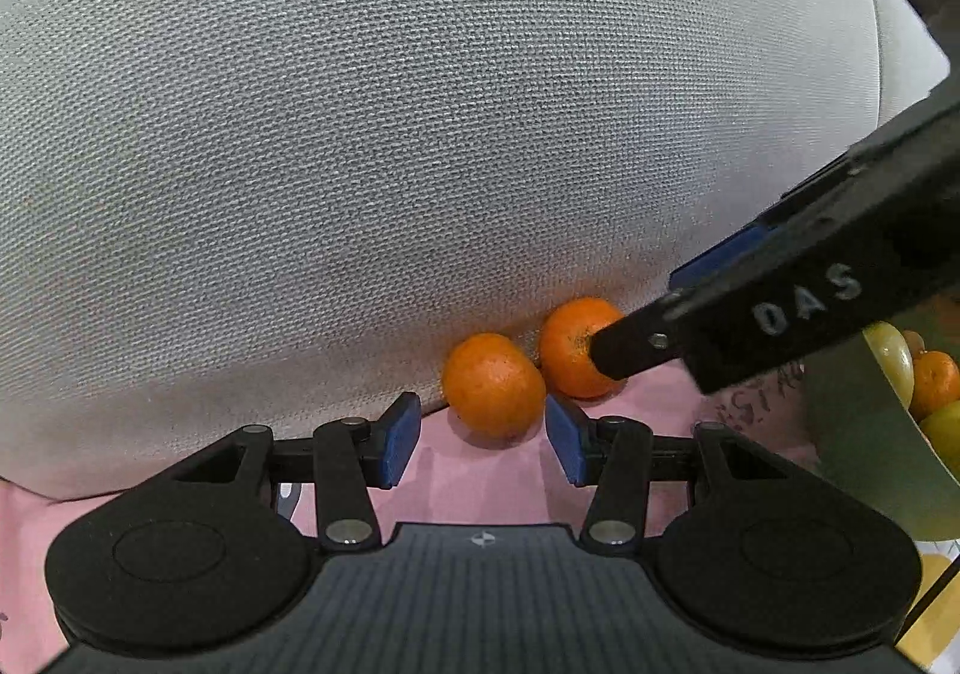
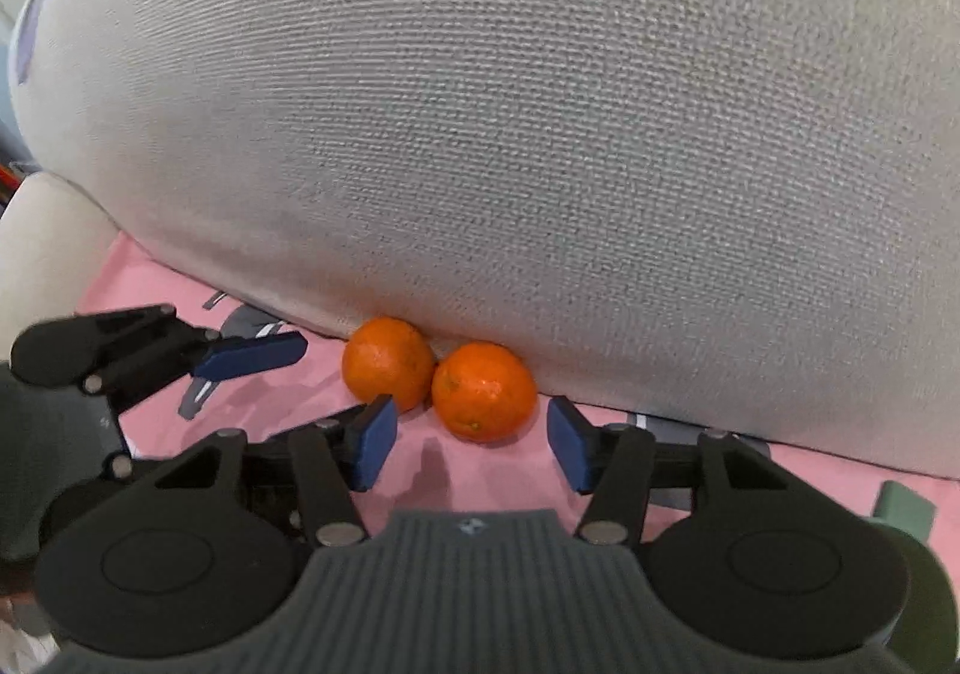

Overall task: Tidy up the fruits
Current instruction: 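Grasp one orange with the left tool while the right tool grasps the other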

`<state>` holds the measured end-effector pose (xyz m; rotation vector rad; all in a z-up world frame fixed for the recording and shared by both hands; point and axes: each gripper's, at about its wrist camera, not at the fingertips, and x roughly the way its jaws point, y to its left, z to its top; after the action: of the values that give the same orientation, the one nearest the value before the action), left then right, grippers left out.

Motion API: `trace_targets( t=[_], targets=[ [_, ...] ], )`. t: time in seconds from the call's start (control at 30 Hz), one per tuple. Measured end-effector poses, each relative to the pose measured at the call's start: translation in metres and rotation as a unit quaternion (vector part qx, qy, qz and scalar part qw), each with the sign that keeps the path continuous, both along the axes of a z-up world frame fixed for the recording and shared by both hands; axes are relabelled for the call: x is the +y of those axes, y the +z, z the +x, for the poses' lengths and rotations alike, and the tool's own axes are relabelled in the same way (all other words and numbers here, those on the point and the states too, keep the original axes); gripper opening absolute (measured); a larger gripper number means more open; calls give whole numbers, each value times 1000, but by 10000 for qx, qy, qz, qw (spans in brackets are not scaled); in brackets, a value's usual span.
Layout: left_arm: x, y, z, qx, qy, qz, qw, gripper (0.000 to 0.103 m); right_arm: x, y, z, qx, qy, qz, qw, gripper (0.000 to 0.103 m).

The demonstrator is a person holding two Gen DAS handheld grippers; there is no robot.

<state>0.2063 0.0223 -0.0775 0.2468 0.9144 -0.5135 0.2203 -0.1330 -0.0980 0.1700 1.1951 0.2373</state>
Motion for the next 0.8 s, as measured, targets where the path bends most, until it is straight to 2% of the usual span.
trace_targets(
  t=[0.1, 0.27, 0.5, 0.6, 0.7, 0.8],
  targets=[
    [-6, -9, 3, 17, -6, 0, 10000, 57, 0, -9, 8, 237, -198, 154, 9994, 48],
    [-5, -17, 6, 97, 19, -121, 9999, 57, 11, -17, 15, 340, -262, -18, 9991, 47],
    [-1, -33, 10, 190, 58, -254, 9995, 59, 13, -26, 18, 426, -387, -2, 9983, 47],
    [-3, -40, 10, 262, 12, -255, 9993, 61, 13, -28, 21, 522, -440, 145, 9976, 47],
    [-17, -53, 4, 240, 47, -122, 9996, 60, 5, -35, 22, 645, -728, 437, 9943, 45],
    [-21, -56, -1, 268, -18, -150, 9995, 51, 7, -33, 19, 578, -693, 422, 9950, 44]
  ],
)
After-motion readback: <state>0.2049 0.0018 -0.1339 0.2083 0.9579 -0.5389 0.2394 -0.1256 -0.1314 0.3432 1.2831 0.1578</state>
